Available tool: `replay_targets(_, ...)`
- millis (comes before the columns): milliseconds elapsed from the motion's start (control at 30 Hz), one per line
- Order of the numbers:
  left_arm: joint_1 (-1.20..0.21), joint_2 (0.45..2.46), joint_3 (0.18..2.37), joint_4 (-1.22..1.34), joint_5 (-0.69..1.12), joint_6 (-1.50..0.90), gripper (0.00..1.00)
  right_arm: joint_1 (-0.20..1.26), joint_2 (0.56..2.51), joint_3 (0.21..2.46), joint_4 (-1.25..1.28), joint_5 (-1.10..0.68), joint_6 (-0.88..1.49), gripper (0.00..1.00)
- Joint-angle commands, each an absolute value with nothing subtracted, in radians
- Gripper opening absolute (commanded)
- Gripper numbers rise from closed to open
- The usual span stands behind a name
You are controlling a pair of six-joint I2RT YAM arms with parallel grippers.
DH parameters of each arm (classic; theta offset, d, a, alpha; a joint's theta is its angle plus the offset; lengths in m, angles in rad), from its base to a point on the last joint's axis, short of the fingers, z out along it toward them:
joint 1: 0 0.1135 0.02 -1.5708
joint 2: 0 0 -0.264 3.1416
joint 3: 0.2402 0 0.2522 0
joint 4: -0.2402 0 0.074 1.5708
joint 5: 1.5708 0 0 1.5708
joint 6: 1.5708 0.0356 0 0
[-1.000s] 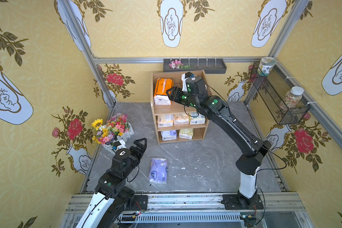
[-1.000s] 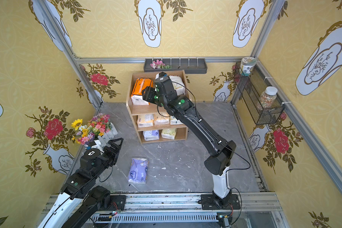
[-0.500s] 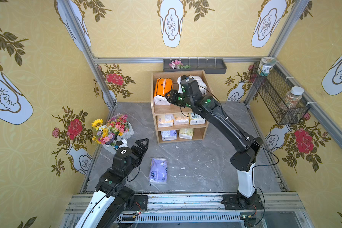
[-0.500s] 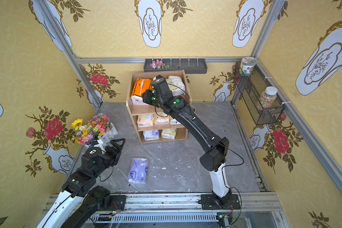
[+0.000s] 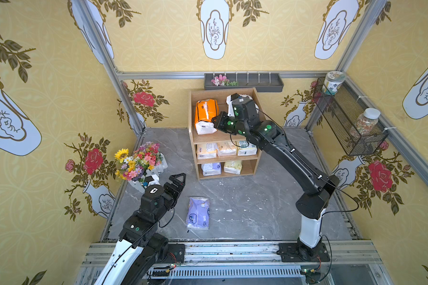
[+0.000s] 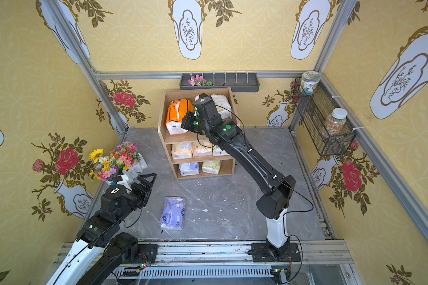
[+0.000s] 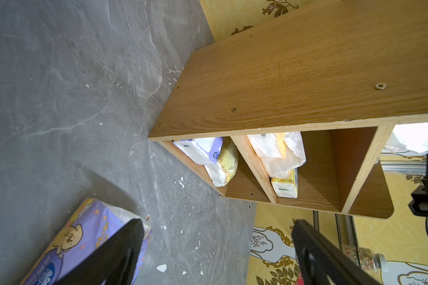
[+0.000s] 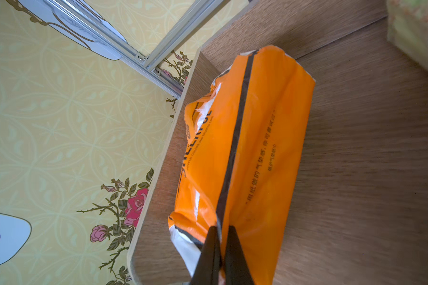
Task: Remove the tissue boxes from the shelf
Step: Pick up a box of tissues from the shelf.
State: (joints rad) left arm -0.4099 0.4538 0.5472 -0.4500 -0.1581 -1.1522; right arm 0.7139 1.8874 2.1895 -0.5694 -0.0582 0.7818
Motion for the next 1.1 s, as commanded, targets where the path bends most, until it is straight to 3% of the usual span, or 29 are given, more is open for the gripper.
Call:
replay_targets(0, -0.409, 0.457, 0.543, -0.436, -0.161, -1.146, 1.00, 0.720, 1.825, 2.124, -0.468, -0.079, 0.790, 0.00)
replay_targets(533, -0.408, 0.495, 0.630, -0.425, -0.086, -1.123, 1.00, 0.887, 1.354, 1.640, -0.515, -0.011, 0.727, 0.00)
replay_targets(700, -0.409, 0.486, 0.593, -0.334, 0.056, -1.131, 1.00, 0.904, 1.229, 1.481, -0.598, 0.009, 0.738, 0.00)
replay_targets(1067, -0.408, 0.513, 0.440, -0.011, 0.306, -1.249, 1.00, 0.915, 1.093, 1.122, -0.427, -0.108, 0.858, 0.00)
